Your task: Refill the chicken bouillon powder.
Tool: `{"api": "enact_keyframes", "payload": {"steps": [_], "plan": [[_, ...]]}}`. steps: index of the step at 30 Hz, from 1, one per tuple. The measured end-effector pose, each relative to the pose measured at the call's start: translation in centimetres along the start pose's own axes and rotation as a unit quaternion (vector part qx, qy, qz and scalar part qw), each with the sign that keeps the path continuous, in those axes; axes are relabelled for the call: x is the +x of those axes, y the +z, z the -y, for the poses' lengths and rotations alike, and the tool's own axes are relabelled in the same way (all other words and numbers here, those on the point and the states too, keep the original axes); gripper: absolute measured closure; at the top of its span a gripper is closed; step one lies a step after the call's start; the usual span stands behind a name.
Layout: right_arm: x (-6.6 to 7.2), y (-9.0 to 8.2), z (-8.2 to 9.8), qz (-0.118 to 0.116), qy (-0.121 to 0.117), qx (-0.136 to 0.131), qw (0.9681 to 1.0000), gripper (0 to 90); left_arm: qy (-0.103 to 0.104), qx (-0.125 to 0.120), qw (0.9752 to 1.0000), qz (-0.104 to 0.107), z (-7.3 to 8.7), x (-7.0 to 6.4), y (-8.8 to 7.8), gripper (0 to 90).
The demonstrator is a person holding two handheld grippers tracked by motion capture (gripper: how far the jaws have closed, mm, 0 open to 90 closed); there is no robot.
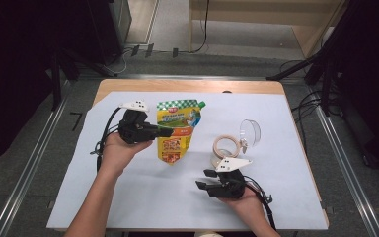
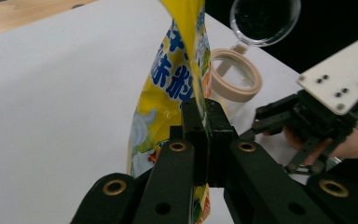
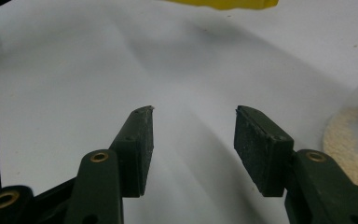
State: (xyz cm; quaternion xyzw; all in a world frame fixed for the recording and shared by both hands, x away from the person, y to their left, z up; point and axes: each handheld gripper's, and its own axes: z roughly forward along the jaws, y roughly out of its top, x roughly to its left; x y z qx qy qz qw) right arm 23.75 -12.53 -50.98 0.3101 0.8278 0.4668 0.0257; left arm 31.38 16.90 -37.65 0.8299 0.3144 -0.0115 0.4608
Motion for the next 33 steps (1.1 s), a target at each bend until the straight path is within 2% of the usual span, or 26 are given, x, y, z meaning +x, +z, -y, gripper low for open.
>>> {"api": "enact_keyframes", "payload": {"steps": [2, 4, 9, 16, 18, 19, 24, 27, 29, 32, 33], "plan": [[-0.1, 0.1, 0.0, 0.001, 0.007, -0.002, 1.0, 49.9, 0.003, 0.001, 0.9999, 0.011, 0.0, -0.4, 0.0, 90.0], [-0.2, 0.1, 0.0, 0.008, 0.005, -0.004, 1.0, 51.8, 0.013, 0.003, 0.9998, 0.015, -0.1, -1.1, 0.1, 90.0], [-0.3, 0.4, -0.1, 0.017, 0.01, -0.009, 0.9998, 55.1, 0.024, 0.007, 0.9992, 0.031, -0.4, -2.7, 0.2, 90.0], [0.1, 0.9, -0.3, 0.047, -0.005, -0.001, 0.9989, 76.2, 0.038, 0.017, 0.9978, 0.051, -0.5, -4.4, 0.2, 90.0], [0.3, 1.0, -0.4, 0.06, -0.012, -0.01, 0.9981, 82.2, 0.042, 0.02, 0.9973, 0.056, -0.6, -5.0, 0.2, 90.0], [0.3, 1.0, -0.4, 0.061, -0.008, -0.014, 0.998, 83.3, 0.043, 0.02, 0.9971, 0.059, -0.7, -5.3, 0.3, 90.0], [0.4, 1.5, -0.7, 0.069, -0.029, -0.021, 0.9969, 81.5, 0.043, 0.029, 0.995, 0.086, -0.9, -6.5, 0.4, 90.0], [0.7, 1.6, -0.7, 0.077, -0.063, -0.034, 0.9945, 80.5, 0.042, 0.028, 0.995, 0.086, -1.0, -6.9, 0.4, 90.0], [1.1, 1.6, -0.8, 0.067, -0.073, -0.043, 0.9942, 75.2, 0.038, 0.027, 0.9947, 0.092, -1.0, -6.9, 0.4, 90.0], [1.4, 1.6, -0.8, 0.068, -0.08, -0.047, 0.9934, 77.3, 0.032, 0.024, 0.9946, 0.096, -1.1, -6.9, 0.1, 90.0], [1.5, 1.7, -0.9, 0.075, -0.084, -0.05, 0.9924, 78.5, 0.03, 0.023, 0.9946, 0.097, -1.1, -7.0, 0.0, 90.0]]}}
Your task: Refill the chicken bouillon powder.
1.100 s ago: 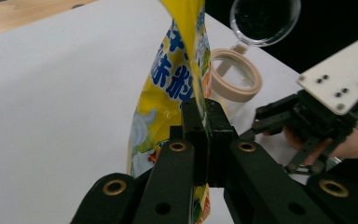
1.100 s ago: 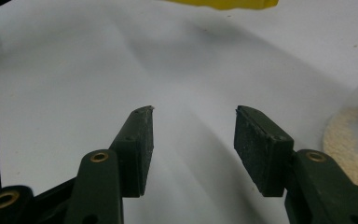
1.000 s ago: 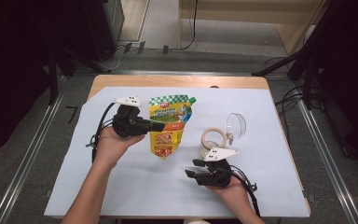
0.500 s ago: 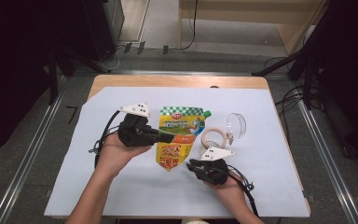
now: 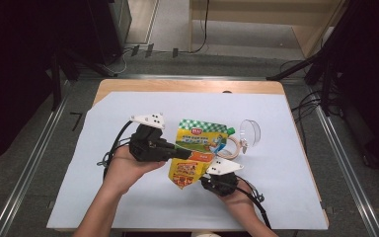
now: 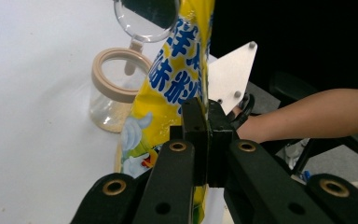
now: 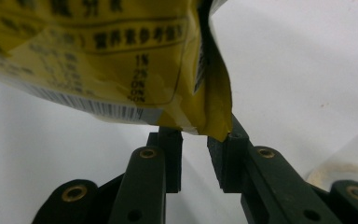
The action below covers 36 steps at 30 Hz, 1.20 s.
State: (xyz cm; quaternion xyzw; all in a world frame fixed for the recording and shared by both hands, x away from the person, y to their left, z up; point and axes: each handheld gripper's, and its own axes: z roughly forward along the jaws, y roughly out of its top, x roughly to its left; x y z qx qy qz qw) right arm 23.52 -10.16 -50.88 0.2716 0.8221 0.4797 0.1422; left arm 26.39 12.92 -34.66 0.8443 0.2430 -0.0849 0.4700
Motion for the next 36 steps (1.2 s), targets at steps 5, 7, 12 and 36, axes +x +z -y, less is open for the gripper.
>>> {"api": "enact_keyframes", "payload": {"steps": [5, 7, 12, 36], "plan": [[-0.1, 0.2, 0.1, 0.0, 0.005, -0.013, 0.9999, 75.6, -0.017, -0.007, 0.9998, 0.011, 0.0, 0.2, -0.1, 90.0], [0.0, 0.2, 0.0, -0.006, 0.006, -0.02, 0.9998, 74.3, -0.027, -0.01, 0.9996, 0.008, 0.1, 0.5, -0.1, 90.0], [1.2, 0.0, -0.3, -0.014, -0.03, -0.02, 0.9993, 74.4, -0.033, -0.019, 0.9992, -0.009, 0.2, 0.7, -0.4, 90.0], [4.3, -0.3, -1.0, -0.075, -0.014, -0.001, 0.9971, 73.0, -0.032, -0.025, 0.9981, -0.047, 0.2, 0.3, 2.0, 82.9]]}}
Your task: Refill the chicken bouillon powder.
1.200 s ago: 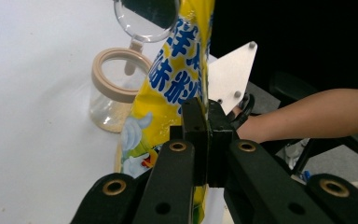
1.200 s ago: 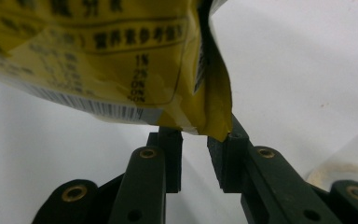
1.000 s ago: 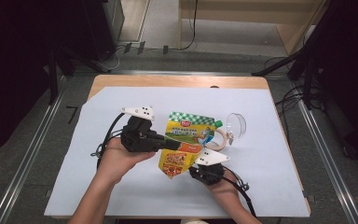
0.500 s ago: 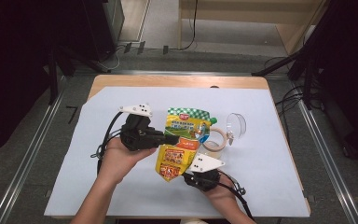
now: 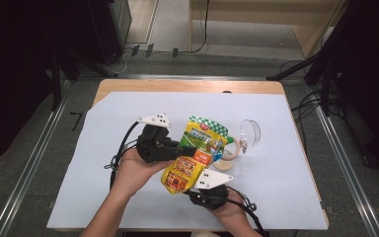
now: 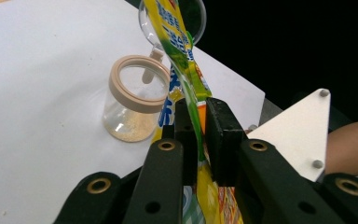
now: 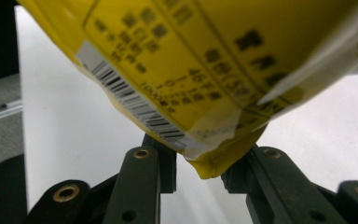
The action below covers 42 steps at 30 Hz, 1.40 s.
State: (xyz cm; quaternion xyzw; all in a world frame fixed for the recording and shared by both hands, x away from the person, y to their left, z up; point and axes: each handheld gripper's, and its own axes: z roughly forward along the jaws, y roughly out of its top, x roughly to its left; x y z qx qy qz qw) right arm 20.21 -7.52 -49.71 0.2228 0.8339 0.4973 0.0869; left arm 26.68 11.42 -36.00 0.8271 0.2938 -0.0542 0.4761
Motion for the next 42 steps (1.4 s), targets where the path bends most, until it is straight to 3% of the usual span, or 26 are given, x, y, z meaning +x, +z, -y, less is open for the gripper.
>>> {"api": "enact_keyframes", "payload": {"steps": [3, 6, 10, 19, 27, 32, 35, 42], "plan": [[0.2, 0.0, -0.2, -0.007, -0.001, -0.002, 1.0, 72.7, -0.001, 0.003, 1.0, -0.008, 0.0, 0.0, 0.3, 81.2], [0.3, -0.1, -0.2, -0.014, 0.002, -0.002, 0.9999, 72.5, 0.007, 0.01, 0.9994, -0.032, 0.0, -0.5, 0.7, 76.0], [0.5, -0.2, -0.5, -0.024, 0.009, -0.01, 0.9996, 72.1, 0.007, 0.009, 0.9994, -0.031, 0.0, -0.6, 1.3, 73.7], [0.2, -0.1, -1.0, -0.041, 0.024, -0.014, 0.9988, 70.8, 0.001, 0.021, 0.9983, -0.055, 0.0, -0.2, 2.9, 63.3], [-0.9, -0.2, -1.7, -0.043, 0.03, -0.009, 0.9986, 70.1, -0.006, 0.027, 0.9979, -0.058, -1.1, 0.0, 3.6, 60.5], [-1.2, 0.1, -2.9, -0.065, 0.037, -0.018, 0.997, 69.0, -0.012, 0.021, 0.9979, -0.061, -2.4, 0.0, 3.5, 60.6], [-1.2, 0.3, -3.9, -0.072, 0.036, -0.017, 0.9967, 68.0, -0.02, 0.03, 0.9971, -0.067, -3.3, 0.1, 3.6, 59.4], [-2.0, 0.3, -4.8, -0.075, 0.052, -0.031, 0.9953, 68.0, -0.019, 0.005, 0.9976, -0.066, -3.9, 0.8, 3.2, 53.1]]}}
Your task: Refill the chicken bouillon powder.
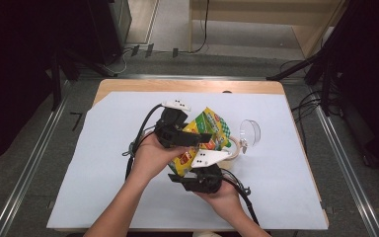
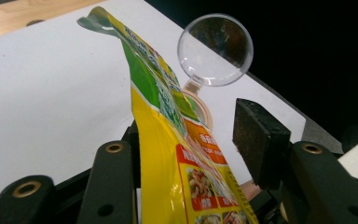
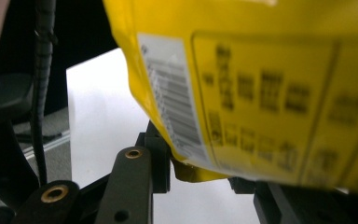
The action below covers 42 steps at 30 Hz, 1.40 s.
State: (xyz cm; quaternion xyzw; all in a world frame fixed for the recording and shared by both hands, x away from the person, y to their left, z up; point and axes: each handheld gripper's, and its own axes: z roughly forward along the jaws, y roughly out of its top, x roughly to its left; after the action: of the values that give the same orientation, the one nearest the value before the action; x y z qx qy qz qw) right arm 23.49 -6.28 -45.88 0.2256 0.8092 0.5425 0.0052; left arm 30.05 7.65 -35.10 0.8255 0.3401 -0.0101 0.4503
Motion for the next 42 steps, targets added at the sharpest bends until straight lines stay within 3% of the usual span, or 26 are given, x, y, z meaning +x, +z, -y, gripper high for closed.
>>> {"api": "enact_keyframes", "payload": {"steps": [4, 10, 14, 19, 26, 30, 36, 42], "plan": [[-0.13, 0.41, 0.18, -0.006, 0.003, 0.004, 1.0, 67.4, -0.003, 0.01, 0.9999, 0.003, -0.02, 0.11, 0.37, 53.4], [-0.21, 0.41, 0.28, -0.004, 0.01, -0.001, 0.9999, 67.1, -0.002, 0.004, 1.0, 0.006, -0.07, 0.23, 0.47, 51.5], [-0.02, 0.45, 0.08, -0.014, 0.025, -0.006, 0.9996, 67.3, -0.014, 0.002, 0.9998, 0.012, -0.21, 0.51, 0.19, 51.4], [-0.06, 0.27, -0.15, -0.013, 0.039, -0.014, 0.999, 67.8, 0.003, -0.006, 1.0, 0.003, -0.22, 0.28, 0.07, 51.0], [0.18, -0.1, -0.28, -0.003, 0.036, -0.016, 0.9992, 67.9, 0.01, -0.01, 0.9999, 0.002, -0.19, 0.22, -0.29, 60.3], [0.23, -0.04, -0.27, 0.003, 0.028, -0.01, 0.9995, 67.6, 0.019, -0.001, 0.9997, -0.016, -0.14, 0.19, -0.23, 65.1], [0.6, 0.43, -0.09, 0.001, 0.015, 0.002, 0.9999, 66.2, 0.0, 0.032, 0.9992, -0.022, -0.38, 0.1, 0.0, 76.3], [0.65, 0.47, -0.16, 0.01, 0.0, 0.002, 0.9999, 64.7, 0.003, 0.04, 0.9989, -0.026, -0.99, 0.02, 0.27, 79.2]]}}
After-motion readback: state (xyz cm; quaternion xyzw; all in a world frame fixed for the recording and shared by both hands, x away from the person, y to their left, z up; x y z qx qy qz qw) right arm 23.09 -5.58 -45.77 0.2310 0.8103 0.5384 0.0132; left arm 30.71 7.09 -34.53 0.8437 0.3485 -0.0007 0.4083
